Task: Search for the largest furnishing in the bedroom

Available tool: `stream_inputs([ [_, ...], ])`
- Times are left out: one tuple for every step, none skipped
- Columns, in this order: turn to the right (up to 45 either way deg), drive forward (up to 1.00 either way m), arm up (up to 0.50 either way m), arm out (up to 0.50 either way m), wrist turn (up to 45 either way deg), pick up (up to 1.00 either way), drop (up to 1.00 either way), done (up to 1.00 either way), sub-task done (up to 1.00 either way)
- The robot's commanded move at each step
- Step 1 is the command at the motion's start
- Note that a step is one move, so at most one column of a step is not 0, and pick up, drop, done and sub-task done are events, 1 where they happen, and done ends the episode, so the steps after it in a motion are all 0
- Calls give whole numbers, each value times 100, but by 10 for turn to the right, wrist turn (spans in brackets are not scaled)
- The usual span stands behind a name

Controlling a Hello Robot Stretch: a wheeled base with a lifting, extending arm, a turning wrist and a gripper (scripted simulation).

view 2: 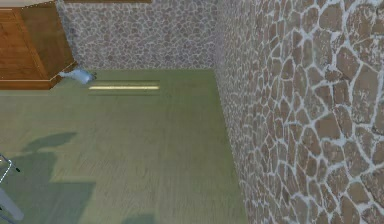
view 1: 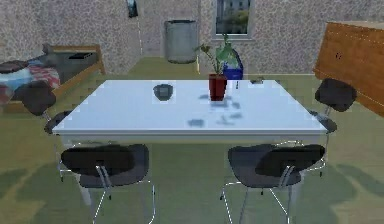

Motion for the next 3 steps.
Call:
stream_inputs([
  [0, 5, 0, 0, 0, 0, 0, 0, 0],
  [-450, 0, 0, 0, 0, 0, 0, 0, 0],
  [-210, 0, 0, 0, 0, 0, 0, 0, 0],
])
